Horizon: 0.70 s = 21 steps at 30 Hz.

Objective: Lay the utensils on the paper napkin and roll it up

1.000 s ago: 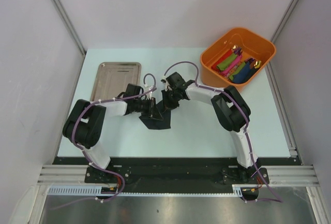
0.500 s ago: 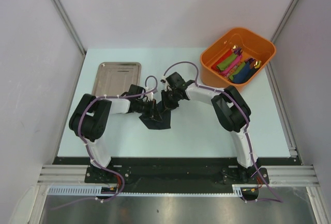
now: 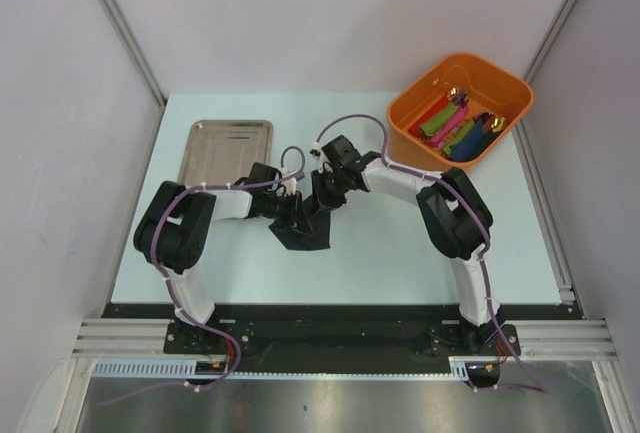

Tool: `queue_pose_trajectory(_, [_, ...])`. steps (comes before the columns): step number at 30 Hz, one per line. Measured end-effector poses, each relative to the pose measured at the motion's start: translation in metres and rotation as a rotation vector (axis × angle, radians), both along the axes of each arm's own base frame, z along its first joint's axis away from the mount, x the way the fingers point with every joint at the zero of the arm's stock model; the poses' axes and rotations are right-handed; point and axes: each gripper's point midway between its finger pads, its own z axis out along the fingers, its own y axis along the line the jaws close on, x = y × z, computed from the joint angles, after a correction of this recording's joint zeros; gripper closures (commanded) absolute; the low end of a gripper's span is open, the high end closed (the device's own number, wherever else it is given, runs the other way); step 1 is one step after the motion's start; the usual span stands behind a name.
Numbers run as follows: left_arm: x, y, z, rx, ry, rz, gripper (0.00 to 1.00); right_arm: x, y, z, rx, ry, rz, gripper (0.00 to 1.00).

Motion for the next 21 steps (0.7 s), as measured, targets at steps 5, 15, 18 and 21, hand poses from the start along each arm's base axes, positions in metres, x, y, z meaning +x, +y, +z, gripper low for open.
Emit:
queue_pose_trajectory(5, [0.000, 0.000, 0.000, 0.000, 0.000, -0.001, 0.87, -0.002, -0.004, -0.020, -0.034, 0.024, -0.002, 0.86])
queue_pose_trajectory(15, [-0.002, 0.014, 0.030, -0.002, -0.089, 0.021, 0.43, -0.005, -0.003, -0.034, -0.030, 0.057, 0.006, 0.88])
queue_pose_trajectory(18, [0.006, 0.038, 0.056, -0.003, -0.158, 0.087, 0.35, -0.004, -0.004, -0.034, -0.020, 0.063, 0.004, 0.88])
queue_pose_trajectory(21, [0.018, 0.067, 0.064, 0.023, -0.184, 0.170, 0.33, -0.004, -0.003, -0.034, -0.016, 0.067, 0.002, 0.89])
